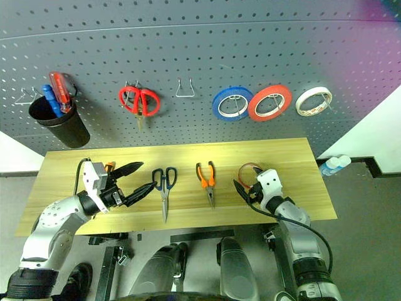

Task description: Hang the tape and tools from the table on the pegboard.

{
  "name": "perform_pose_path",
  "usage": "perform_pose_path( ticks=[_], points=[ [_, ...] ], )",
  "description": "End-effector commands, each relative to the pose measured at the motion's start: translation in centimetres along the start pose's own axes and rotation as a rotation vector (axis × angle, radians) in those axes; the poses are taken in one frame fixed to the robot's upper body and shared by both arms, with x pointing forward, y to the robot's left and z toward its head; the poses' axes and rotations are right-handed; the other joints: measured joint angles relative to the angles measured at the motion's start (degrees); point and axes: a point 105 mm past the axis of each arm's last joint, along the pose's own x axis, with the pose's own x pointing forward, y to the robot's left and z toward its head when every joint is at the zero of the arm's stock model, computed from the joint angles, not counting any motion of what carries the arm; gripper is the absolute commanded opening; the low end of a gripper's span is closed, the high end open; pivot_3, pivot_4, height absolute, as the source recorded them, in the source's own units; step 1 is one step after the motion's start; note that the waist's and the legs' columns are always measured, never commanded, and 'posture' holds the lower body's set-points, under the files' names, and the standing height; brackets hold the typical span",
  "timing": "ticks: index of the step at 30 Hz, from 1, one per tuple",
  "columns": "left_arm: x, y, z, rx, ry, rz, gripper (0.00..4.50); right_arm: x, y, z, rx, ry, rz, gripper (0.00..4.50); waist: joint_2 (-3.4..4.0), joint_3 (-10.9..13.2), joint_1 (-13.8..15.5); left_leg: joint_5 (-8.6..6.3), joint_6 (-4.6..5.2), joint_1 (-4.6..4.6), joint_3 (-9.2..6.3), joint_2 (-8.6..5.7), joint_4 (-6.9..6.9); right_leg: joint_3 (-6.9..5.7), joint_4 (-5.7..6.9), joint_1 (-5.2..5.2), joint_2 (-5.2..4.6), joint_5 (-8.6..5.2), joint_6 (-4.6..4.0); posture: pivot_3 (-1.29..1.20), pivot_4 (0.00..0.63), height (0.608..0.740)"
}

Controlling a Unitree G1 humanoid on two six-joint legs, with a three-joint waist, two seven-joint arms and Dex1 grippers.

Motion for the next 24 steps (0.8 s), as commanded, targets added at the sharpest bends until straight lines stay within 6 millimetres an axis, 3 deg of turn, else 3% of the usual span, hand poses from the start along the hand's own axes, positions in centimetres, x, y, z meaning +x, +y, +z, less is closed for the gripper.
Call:
perform_pose_path(
  ticks=[1, 16, 24],
  points=[
    [0.1, -0.5, 0.8, 0.002, -0.024, 0.005, 4.48, -0.3, -0.1, 0.2, -0.036, 0.012, 0.009, 4.50, 0.00, 0.39, 0.01, 0.00, 0.00, -0.02, 0.00, 0.00, 0.00, 0.00, 0.00, -0.02, 0.00, 0.00, 0.00, -0.04, 0.323, 0.740],
    [0.3, -0.9, 1.4, -0.005, -0.018, -0.002, 4.48, 0.6, -1.3, -0.7, -0.100, 0.184, 0.021, 4.50, -0.12, 2.10, 0.00, 0.01, -0.01, -0.49, 0.00, 0.00, 0.02, -0.01, 0.00, -0.48, 0.00, 0.02, 0.04, -0.03, 0.356, 0.740],
    [0.3, -1.2, 1.5, -0.010, -0.017, 0.004, 4.48, 0.8, -0.9, -1.2, -0.111, 0.261, 0.064, 4.50, -0.15, 2.51, 0.06, 0.00, -0.01, -0.73, 0.00, -0.01, 0.05, -0.02, -0.02, -0.67, -0.02, 0.07, 0.09, -0.02, 0.357, 0.740]
  ],
)
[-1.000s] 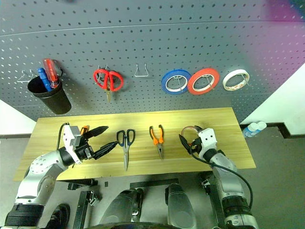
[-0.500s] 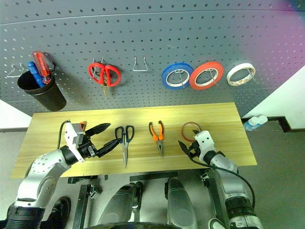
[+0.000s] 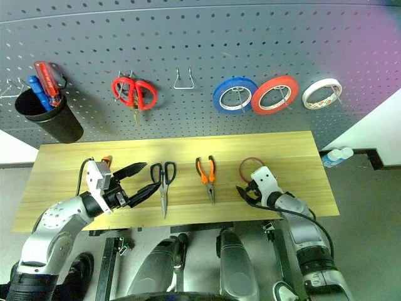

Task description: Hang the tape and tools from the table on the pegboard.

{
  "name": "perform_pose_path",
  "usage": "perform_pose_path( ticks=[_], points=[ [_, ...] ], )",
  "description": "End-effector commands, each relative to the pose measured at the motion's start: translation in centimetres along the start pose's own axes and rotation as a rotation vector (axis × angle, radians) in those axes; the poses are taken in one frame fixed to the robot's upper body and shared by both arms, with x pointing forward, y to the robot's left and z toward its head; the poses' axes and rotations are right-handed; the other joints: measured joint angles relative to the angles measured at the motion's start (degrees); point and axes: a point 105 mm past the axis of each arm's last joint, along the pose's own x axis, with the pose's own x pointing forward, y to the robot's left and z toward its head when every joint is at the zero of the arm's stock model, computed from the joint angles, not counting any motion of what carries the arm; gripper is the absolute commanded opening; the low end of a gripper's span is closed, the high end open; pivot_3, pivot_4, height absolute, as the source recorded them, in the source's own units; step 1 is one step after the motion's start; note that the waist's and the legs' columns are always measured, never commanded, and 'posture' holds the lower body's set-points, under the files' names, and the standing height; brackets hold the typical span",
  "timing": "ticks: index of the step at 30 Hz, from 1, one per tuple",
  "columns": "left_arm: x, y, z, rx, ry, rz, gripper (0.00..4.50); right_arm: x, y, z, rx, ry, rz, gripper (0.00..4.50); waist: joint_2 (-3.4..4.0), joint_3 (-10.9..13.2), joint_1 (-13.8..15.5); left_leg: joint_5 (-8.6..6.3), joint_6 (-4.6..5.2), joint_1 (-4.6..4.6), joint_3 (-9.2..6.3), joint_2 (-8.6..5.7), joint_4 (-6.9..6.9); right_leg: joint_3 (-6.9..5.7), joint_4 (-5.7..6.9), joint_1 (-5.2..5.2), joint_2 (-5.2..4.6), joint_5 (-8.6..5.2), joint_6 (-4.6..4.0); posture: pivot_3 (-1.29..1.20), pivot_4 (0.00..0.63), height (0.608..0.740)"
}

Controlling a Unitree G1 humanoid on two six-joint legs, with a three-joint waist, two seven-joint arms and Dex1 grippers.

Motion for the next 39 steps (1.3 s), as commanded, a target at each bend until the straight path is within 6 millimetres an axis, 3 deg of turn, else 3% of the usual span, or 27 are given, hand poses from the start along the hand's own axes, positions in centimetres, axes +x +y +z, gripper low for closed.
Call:
perform_pose_path(
  ticks=[1, 5, 11, 19, 26, 34, 39],
  points=[
    [-0.2, -0.2, 0.9, 0.021, -0.020, -0.001, 4.48, -0.2, 0.0, 0.1, -0.031, 0.024, 0.011, 4.50, -0.01, 0.03, 0.02, 0.00, 0.00, 0.00, 0.00, 0.00, 0.00, 0.00, 0.00, 0.00, 0.00, 0.00, 0.00, -0.02, 0.357, 0.740],
    [-0.2, -0.2, 1.0, 0.024, -0.018, 0.000, 4.48, -0.2, -0.8, -1.0, -0.058, 0.086, -0.021, 4.50, -0.03, 0.08, 0.01, 0.00, 0.00, -0.01, 0.00, -0.01, 0.02, 0.00, 0.00, 0.00, 0.00, 0.01, 0.02, -0.02, 0.358, 0.740],
    [-0.4, -0.1, 0.8, 0.022, -0.014, 0.005, 4.50, -0.4, -0.5, -2.4, -0.070, 0.162, 0.002, 2.70, -0.04, 0.09, 0.04, 0.00, 0.00, -0.01, 0.00, -0.01, 0.05, 0.00, 0.00, 0.01, 0.00, 0.03, 0.04, -0.01, 0.361, 0.740],
    [-1.0, 0.2, 0.1, 0.011, -0.012, 0.006, 4.50, -0.5, -0.6, -2.5, -0.070, 0.160, -0.006, 0.07, -0.05, 0.09, 0.06, 0.00, 0.00, 0.00, 0.00, -0.01, 0.07, 0.00, -0.02, 0.04, -0.01, 0.04, 0.06, -0.01, 0.355, 0.740],
    [-1.7, -0.3, 0.4, -0.014, -0.037, -0.062, 4.50, -0.4, -0.5, -2.5, -0.028, 0.124, -0.018, 0.03, -0.06, 0.09, 0.06, 0.00, 0.00, 0.00, 0.00, -0.01, 0.07, 0.00, -0.07, 0.06, -0.01, 0.05, 0.06, -0.02, 0.338, 0.740],
    [-3.1, -1.0, 2.1, 0.026, -0.061, -0.157, 4.50, -1.2, 0.3, -1.3, 0.138, -0.088, 0.001, 0.03, -0.07, 0.06, 0.05, 0.00, -0.01, -0.01, -0.02, -0.01, 0.06, -0.03, -0.09, 0.06, -0.01, 0.06, 0.06, -0.04, 0.286, 0.740],
    [-3.4, -1.2, 2.2, 0.049, -0.071, -0.193, 4.50, -1.7, -1.4, -0.2, 0.231, -0.227, -0.093, 0.03, -0.03, 0.00, -0.04, 0.01, -0.03, -0.01, 0.01, -0.02, 0.05, -0.03, -0.09, 0.04, -0.01, 0.12, 0.05, -0.04, 0.258, 0.740]
  ],
)
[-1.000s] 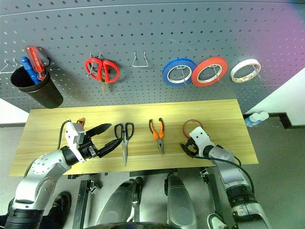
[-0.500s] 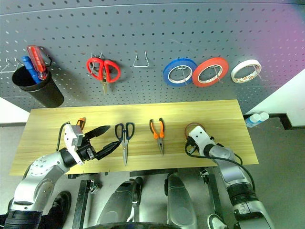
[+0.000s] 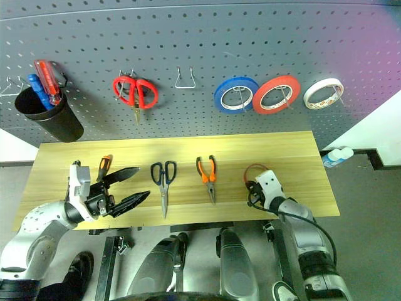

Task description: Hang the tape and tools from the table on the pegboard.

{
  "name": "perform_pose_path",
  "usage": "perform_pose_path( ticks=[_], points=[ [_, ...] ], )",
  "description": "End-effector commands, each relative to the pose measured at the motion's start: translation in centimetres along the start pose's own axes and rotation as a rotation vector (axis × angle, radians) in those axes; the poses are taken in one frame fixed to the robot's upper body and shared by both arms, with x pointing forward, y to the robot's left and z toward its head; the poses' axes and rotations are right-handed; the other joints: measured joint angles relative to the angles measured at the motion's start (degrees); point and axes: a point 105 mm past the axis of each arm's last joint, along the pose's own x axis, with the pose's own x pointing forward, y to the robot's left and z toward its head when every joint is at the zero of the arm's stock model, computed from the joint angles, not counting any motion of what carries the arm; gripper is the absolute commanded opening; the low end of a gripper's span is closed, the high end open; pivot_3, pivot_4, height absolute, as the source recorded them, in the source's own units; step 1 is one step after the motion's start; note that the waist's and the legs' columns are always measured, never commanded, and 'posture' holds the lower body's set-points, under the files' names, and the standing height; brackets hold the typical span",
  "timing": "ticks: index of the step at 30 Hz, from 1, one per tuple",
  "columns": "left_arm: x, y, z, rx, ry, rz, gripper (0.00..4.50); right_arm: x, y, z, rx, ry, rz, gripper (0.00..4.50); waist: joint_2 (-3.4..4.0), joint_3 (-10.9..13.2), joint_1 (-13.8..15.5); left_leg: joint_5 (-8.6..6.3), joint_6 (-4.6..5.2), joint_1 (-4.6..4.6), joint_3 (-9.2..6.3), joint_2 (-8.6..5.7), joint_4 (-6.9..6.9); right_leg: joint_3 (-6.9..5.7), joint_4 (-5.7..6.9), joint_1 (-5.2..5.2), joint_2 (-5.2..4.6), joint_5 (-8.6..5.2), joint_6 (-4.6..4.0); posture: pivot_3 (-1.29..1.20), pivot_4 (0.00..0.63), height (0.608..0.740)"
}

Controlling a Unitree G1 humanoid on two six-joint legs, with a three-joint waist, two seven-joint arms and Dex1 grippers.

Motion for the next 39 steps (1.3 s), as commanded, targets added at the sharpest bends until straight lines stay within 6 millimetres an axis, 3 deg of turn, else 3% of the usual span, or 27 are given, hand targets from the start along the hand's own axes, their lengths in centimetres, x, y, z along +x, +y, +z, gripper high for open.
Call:
perform_pose_path(
  ticks=[1, 19, 25, 29, 39],
  points=[
    [-0.2, -0.7, 0.8, 0.063, -0.027, -0.043, 4.50, -0.5, -1.4, 1.5, 0.093, -0.136, -0.073, 0.03, 0.02, -0.02, 0.01, 0.02, -0.03, 0.00, 0.00, 0.00, 0.00, 0.00, 0.00, 0.00, 0.00, 0.04, 0.01, -0.04, 0.253, 0.740],
    [0.7, 0.5, -0.2, 0.105, -0.070, -0.085, 4.50, -2.7, -2.0, 8.3, 0.255, -0.621, -0.125, 0.03, 0.05, -2.62, -0.07, 0.10, -0.16, 0.01, 0.04, -0.01, 0.11, -0.01, 0.10, -0.02, 0.06, 0.23, 0.02, -0.09, 0.175, 0.740],
    [1.3, 1.4, -0.1, 0.118, -0.078, -0.094, 4.50, -4.1, -2.6, 10.1, 0.221, -0.702, -0.189, 0.03, 0.25, -3.55, -0.17, 0.15, -0.22, 0.05, 0.05, 0.00, 0.16, 0.00, 0.20, -0.02, 0.09, 0.30, -0.01, -0.12, 0.163, 0.740],
    [2.0, 2.0, -0.1, 0.125, -0.091, -0.106, 4.50, -4.8, -4.1, 11.4, 0.195, -0.747, -0.265, 0.03, 0.29, -4.35, -0.35, 0.16, -0.22, 0.06, 0.07, 0.00, 0.21, 0.01, 0.24, -0.01, 0.09, 0.31, -0.01, -0.15, 0.145, 0.740],
    [3.3, 2.9, -0.1, 0.145, -0.110, -0.132, 4.50, -5.0, -4.0, 15.0, 0.140, -0.843, -0.260, 0.03, 0.43, -5.81, -2.08, 0.22, -0.16, 0.46, 0.28, 0.00, 0.25, 0.13, 0.41, 0.24, 0.14, 0.40, 0.01, -0.17, 0.120, 0.740]
  ],
)
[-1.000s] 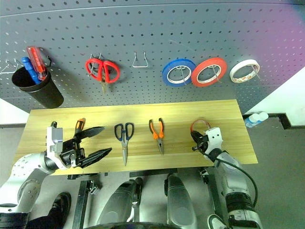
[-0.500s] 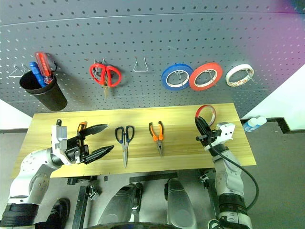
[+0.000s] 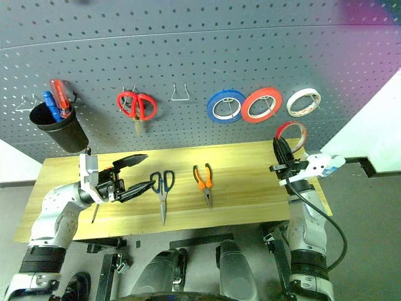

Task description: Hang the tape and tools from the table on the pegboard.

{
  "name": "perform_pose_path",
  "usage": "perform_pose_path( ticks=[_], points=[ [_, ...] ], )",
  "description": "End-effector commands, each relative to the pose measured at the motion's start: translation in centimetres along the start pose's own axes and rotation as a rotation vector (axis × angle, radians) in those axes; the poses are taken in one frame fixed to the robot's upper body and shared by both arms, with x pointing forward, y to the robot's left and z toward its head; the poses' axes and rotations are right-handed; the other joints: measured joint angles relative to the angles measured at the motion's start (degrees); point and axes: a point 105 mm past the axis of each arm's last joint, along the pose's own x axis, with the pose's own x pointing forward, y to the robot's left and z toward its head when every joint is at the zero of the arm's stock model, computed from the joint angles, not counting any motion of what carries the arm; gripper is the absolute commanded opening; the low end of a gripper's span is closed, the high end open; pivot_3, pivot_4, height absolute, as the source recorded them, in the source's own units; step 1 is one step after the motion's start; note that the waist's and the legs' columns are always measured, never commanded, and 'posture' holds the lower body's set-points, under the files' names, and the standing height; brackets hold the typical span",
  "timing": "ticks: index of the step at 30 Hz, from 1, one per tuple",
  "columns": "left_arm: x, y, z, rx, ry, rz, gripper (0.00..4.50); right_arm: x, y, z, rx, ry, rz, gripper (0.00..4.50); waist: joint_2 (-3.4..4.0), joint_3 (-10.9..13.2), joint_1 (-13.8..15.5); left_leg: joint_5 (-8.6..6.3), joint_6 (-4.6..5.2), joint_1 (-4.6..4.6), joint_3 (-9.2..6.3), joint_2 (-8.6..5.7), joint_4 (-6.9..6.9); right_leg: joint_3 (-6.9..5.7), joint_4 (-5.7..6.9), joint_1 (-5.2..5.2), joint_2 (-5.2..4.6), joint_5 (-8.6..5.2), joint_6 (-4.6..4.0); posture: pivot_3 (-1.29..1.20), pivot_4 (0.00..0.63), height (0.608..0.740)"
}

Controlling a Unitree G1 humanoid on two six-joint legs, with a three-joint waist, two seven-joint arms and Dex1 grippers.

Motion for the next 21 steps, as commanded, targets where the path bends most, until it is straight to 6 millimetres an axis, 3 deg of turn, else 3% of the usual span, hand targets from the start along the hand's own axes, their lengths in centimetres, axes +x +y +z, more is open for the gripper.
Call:
perform_pose_path(
  ticks=[1, 10, 21],
  points=[
    [0.2, -0.1, 0.3, 0.026, -0.009, -0.013, 4.50, 1.5, 1.2, 3.0, -0.030, -0.113, 0.049, 0.03, -0.01, -0.04, -0.23, 0.00, 0.01, 0.13, 0.02, 0.00, -0.02, 0.04, 0.00, 0.11, 0.00, 0.00, 0.00, -0.17, 0.120, 0.740],
    [-0.2, -0.7, 0.1, 0.021, 0.001, -0.002, 4.50, 2.6, 4.0, 2.7, 0.001, -0.103, 0.145, 0.03, -0.01, -0.33, -1.13, 0.00, 0.02, 0.38, 0.04, 0.02, -0.06, 0.13, 0.04, 0.31, 0.02, 0.00, 0.00, -0.15, 0.132, 0.740],
    [-0.6, -1.7, 0.5, 0.016, 0.008, 0.020, 4.50, 4.2, 4.5, 1.0, -0.002, -0.064, 0.199, 0.03, -0.01, -0.35, -0.97, 0.00, 0.02, 0.41, 0.05, 0.02, -0.05, 0.14, 0.09, 0.30, 0.03, 0.00, 0.00, -0.09, 0.147, 0.740]
  ],
)
